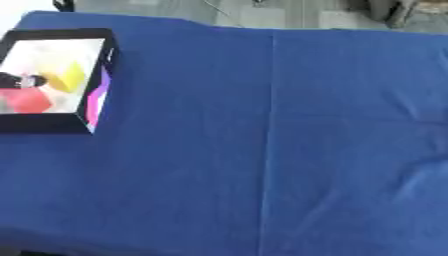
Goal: Pick up the objects with one hand, pass them to the other hand, and then place them into the box on the other side of the table.
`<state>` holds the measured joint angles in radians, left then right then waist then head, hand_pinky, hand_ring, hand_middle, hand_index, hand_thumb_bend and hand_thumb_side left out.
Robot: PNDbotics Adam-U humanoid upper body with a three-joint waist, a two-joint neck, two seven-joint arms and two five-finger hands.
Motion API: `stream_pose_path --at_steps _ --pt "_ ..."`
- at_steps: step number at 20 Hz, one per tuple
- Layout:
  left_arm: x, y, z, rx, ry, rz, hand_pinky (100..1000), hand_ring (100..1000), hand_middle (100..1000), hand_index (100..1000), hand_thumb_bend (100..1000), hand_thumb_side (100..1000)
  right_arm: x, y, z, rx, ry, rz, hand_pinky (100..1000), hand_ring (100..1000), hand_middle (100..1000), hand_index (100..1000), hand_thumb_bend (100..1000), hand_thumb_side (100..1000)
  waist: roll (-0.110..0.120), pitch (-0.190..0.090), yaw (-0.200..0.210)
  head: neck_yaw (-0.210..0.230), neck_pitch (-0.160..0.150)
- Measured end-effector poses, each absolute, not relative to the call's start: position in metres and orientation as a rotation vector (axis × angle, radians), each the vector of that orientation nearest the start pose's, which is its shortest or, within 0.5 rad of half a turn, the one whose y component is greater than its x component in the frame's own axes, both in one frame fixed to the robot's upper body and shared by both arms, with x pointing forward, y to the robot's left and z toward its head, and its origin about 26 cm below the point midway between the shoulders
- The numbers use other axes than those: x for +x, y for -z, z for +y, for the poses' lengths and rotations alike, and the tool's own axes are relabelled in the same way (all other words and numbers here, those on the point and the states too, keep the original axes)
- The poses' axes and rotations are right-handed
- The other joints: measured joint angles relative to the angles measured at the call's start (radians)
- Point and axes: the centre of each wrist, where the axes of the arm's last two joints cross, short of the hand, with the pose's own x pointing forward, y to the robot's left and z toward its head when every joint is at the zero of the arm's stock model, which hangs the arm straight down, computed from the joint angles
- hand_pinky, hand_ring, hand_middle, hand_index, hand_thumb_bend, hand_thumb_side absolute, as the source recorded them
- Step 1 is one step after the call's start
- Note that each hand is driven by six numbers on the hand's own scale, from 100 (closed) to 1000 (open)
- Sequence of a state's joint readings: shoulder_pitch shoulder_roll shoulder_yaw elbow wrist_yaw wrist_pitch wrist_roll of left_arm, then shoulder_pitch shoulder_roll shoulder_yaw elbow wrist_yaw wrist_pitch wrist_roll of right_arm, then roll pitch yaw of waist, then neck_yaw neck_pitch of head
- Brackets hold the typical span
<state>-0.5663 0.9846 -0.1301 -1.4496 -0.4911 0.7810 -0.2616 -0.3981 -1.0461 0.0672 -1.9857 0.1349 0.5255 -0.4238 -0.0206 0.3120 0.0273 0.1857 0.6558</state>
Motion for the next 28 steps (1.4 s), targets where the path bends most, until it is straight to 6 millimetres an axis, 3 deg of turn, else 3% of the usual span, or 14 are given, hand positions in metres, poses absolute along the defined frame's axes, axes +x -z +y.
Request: stream_pose_path --at_steps 2,5,8,12,16,21,26,28 --pt "0.35 -0.285 0.387 1.251 0.53 -1.12 787 706 675 827 100 819 0.287 -0.303 -0.327 -1.354 -0.449 -1.879 851 837 802 839 252 100 -0.001 0.004 0.004 -0.004 -0.004" --pt "0.324 -0.3 0.356 1.222 0.42 -1.419 781 722 702 853 100 803 0.285 -0.302 -0.332 -1.374 -0.423 -1.852 851 838 804 840 248 100 -0.002 0.01 0.005 -0.027 -0.008" --pt "0.304 -0.304 0.331 1.146 0.298 -1.681 782 734 725 877 100 806 0.283 -0.302 -0.337 -1.383 -0.406 -1.814 853 840 807 841 253 100 -0.004 0.012 0.002 -0.082 -0.008" --pt "0.295 -0.302 0.316 0.997 0.171 -1.928 783 737 738 892 111 812 0.28 -0.302 -0.344 -1.391 -0.419 -1.746 854 846 812 843 266 100 -0.005 0.015 -0.004 -0.173 -0.008" --pt "0.296 -0.295 0.309 0.854 0.111 -2.069 785 743 757 910 144 821 0.278 -0.301 -0.349 -1.381 -0.457 -1.668 853 849 816 845 279 148 -0.002 0.017 -0.008 -0.227 -0.008" --pt "0.3 -0.283 0.298 0.664 0.091 -2.178 787 752 783 934 200 841 0.276 -0.299 -0.353 -1.321 -0.529 -1.541 865 877 847 866 321 243 0.0 0.023 -0.009 -0.258 -0.009" --pt "0.304 -0.271 0.281 0.47 0.048 -2.251 788 753 783 930 224 851 0.275 -0.298 -0.356 -1.2 -0.667 -1.344 895 924 897 925 463 259 -0.002 0.029 -0.006 -0.268 -0.026" --pt "0.306 -0.266 0.275 0.417 0.037 -2.26 788 752 783 928 230 854 0.275 -0.298 -0.357 -1.15 -0.734 -1.271 905 930 898 932 528 213 -0.002 0.032 -0.001 -0.275 -0.031"
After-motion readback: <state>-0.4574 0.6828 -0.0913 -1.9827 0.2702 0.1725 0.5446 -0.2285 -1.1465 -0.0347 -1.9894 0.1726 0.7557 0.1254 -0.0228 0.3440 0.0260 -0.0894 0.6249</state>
